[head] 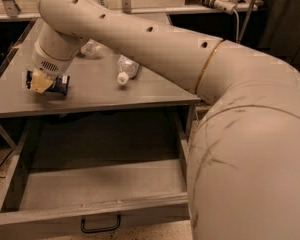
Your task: Pick rxbar blueberry from top drawer and place on counter
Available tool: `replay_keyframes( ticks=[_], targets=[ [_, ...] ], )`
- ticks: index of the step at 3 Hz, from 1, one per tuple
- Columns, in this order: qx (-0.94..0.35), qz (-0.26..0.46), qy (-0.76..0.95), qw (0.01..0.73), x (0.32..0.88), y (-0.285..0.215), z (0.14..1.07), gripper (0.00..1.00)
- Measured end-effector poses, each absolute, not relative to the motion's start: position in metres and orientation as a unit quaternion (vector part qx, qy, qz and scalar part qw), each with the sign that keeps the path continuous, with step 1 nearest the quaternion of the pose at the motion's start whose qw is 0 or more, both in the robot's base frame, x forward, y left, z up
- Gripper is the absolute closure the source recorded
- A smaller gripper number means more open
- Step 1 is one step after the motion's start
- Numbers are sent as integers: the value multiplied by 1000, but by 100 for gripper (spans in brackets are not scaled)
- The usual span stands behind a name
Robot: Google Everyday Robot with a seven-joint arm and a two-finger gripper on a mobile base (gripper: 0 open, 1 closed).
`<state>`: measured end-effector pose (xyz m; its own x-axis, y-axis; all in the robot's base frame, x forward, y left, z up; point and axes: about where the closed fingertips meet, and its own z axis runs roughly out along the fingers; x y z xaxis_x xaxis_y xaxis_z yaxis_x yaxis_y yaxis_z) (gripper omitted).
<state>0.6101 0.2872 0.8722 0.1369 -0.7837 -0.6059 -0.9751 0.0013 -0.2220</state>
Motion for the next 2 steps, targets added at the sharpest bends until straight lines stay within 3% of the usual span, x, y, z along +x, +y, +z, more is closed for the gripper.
replay_keyframes(
  ticks=[2],
  targets=[
    [-689, 156, 638, 306, 610, 287, 872, 34]
  ],
)
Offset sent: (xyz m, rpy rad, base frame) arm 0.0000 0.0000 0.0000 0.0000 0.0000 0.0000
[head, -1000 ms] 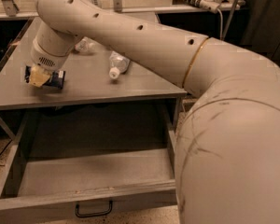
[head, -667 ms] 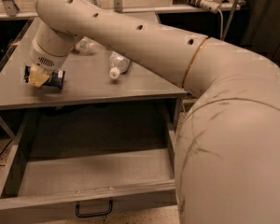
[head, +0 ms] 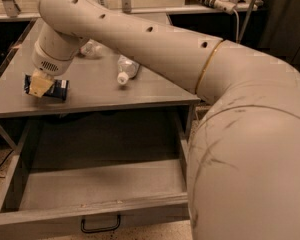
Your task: Pick rxbar blueberry from top drawer and place on counter
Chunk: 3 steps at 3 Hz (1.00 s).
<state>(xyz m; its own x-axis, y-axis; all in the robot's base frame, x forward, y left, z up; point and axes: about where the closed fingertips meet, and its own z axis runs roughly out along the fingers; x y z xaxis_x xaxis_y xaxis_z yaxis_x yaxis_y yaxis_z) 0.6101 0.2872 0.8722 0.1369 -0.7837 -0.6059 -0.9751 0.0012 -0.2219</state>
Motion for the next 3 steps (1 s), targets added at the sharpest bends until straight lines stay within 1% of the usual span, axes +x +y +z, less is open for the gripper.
replay_keyframes(
  ticks=[1, 2, 3],
  targets=[
    [-689, 156, 638, 306, 610, 287, 872, 11],
    [-689, 156, 638, 306, 610, 287, 872, 0],
    [-689, 156, 638, 306, 610, 287, 872, 0]
  ],
)
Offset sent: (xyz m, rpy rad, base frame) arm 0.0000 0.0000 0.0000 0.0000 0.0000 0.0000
